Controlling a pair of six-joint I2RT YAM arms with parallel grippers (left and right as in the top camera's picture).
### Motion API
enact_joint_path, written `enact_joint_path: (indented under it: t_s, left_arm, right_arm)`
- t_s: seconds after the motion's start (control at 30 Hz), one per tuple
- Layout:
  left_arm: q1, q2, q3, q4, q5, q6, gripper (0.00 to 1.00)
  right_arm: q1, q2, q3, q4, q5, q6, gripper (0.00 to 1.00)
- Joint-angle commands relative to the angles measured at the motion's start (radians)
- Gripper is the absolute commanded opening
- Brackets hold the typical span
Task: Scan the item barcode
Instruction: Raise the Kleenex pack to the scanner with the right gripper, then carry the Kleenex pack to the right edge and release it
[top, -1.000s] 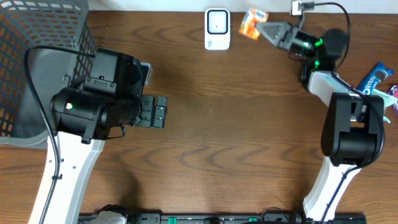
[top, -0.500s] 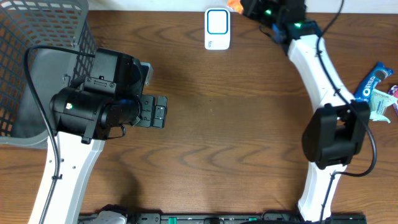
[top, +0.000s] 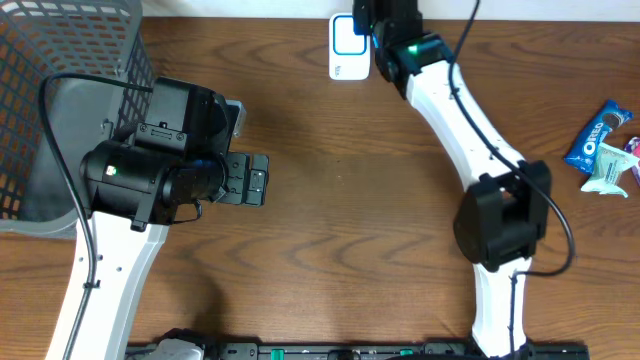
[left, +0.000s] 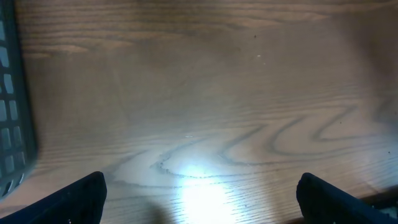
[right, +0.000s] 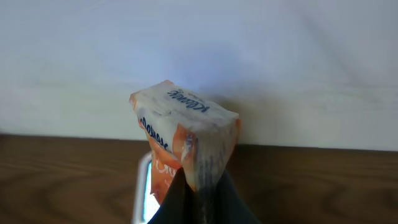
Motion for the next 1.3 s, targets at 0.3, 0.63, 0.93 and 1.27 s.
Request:
enact_joint_path:
  t_s: [0.3,0.63,0.93,1.27]
  left_arm:
    - [0.005,0.002,0.009,-0.003,-0.012,-0.001,0.98]
    - [0.005,0.002,0.009,-0.003,-0.012,-0.001,0.98]
    - [0.005,0.002,0.009,-0.003,-0.012,-0.001,0.98]
    - [0.005,0.002,0.009,-0.003,-0.012,-0.001,0.98]
  right_arm:
    - [0.090,0.169,0.016,0.169,0.143,-0.700,0.01]
    - [0.124,0.186,0.015,0.126,0.194,-0.828,0.01]
    - [0.071,0.186,0.015,0.054,0.246,-0.801,0.01]
    - [0.050,0.169,0.020,0.088,0.519,-0.595,0.01]
